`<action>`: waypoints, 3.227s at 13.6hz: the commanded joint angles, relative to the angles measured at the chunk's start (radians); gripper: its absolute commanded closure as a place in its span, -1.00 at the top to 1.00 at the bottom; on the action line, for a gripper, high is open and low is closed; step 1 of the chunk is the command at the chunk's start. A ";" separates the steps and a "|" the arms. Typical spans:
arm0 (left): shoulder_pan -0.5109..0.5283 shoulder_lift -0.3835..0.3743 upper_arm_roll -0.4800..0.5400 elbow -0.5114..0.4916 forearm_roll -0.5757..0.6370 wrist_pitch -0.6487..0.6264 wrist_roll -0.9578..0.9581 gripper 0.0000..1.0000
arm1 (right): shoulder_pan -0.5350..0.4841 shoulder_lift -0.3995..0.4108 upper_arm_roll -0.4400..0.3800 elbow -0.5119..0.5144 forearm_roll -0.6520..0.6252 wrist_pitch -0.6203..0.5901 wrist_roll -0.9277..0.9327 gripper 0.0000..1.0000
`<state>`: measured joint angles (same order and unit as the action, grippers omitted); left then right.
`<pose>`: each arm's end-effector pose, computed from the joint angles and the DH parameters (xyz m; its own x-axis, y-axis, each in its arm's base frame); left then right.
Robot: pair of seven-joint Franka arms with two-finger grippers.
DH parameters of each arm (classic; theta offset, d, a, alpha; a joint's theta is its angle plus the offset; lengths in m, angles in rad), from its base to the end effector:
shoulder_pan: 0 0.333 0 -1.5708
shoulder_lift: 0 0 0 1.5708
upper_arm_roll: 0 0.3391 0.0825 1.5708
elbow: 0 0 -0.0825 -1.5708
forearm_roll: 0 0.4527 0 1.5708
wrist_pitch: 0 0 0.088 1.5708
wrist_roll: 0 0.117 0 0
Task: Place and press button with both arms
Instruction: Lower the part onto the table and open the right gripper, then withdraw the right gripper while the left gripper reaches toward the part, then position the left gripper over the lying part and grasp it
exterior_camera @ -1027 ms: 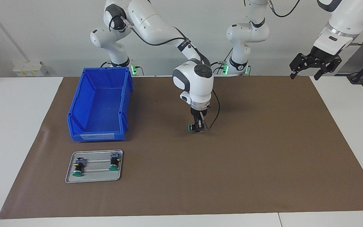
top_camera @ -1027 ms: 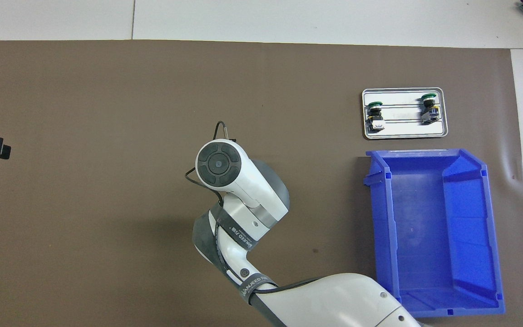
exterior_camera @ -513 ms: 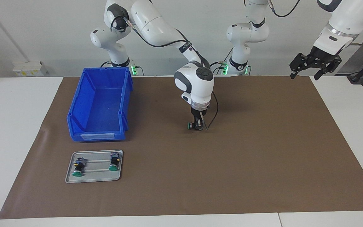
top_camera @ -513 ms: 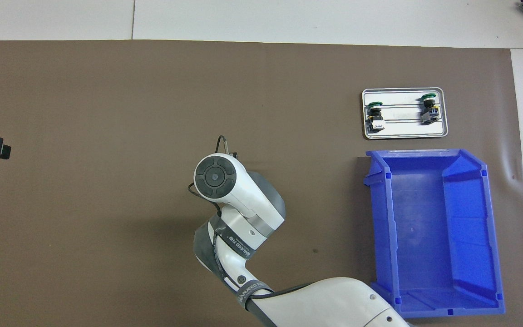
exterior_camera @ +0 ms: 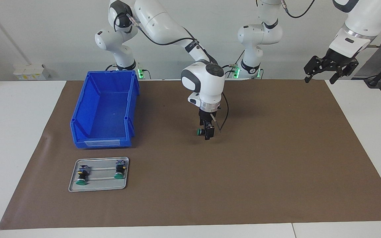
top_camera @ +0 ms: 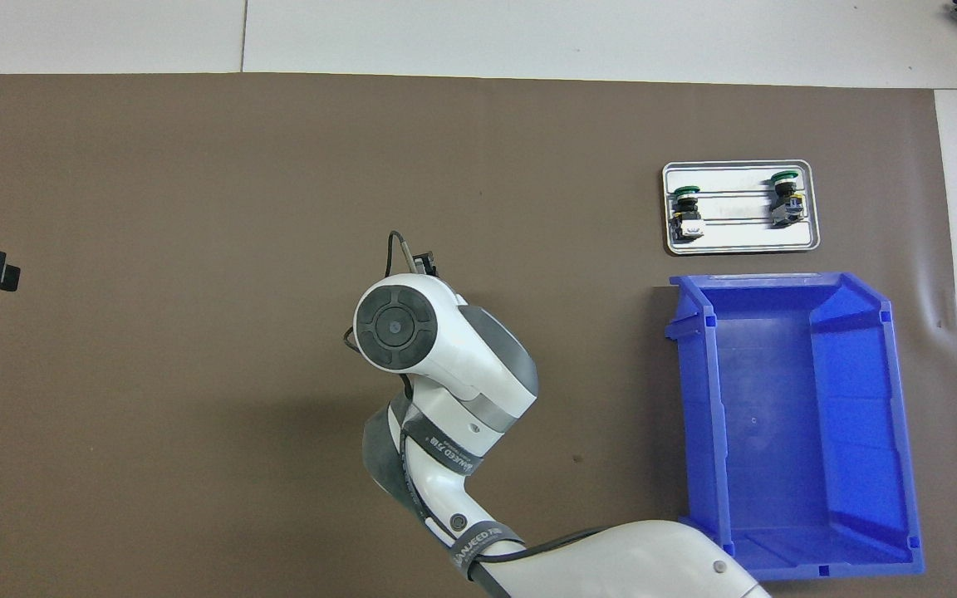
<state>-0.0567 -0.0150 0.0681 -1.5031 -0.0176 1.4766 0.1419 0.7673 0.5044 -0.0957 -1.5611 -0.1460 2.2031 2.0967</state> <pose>0.6084 0.0051 0.6749 0.9912 -0.1318 -0.0088 -0.1316 -0.9911 0.0200 0.6061 0.4864 0.3460 0.2276 -0.9700 0.0853 -0.9500 -0.2404 -0.1991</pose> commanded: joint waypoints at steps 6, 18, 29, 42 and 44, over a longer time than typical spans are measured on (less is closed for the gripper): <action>-0.090 -0.037 -0.030 -0.080 0.021 0.154 0.091 1.00 | -0.261 -0.220 0.010 -0.039 -0.004 -0.094 -0.738 1.00; -0.293 -0.069 -0.041 -0.362 -0.157 0.438 0.746 0.98 | -0.715 -0.489 0.005 0.013 0.141 -0.549 -1.785 1.00; -0.549 0.164 -0.044 -0.477 -0.177 0.816 0.898 0.97 | -0.726 -0.578 0.013 -0.066 0.128 -0.638 -1.914 1.00; -0.629 0.414 -0.044 -0.370 -0.180 0.898 0.866 0.85 | -0.686 -0.578 0.019 -0.054 0.103 -0.675 -2.018 1.00; -0.643 0.414 -0.044 -0.396 -0.180 0.909 0.854 0.83 | -0.686 -0.578 0.019 -0.054 0.103 -0.677 -2.015 1.00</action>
<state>-0.6654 0.3933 0.0072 -1.8798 -0.1822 2.3531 1.0067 0.0863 -0.0576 -0.0777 -1.6035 -0.0589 1.5354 0.1062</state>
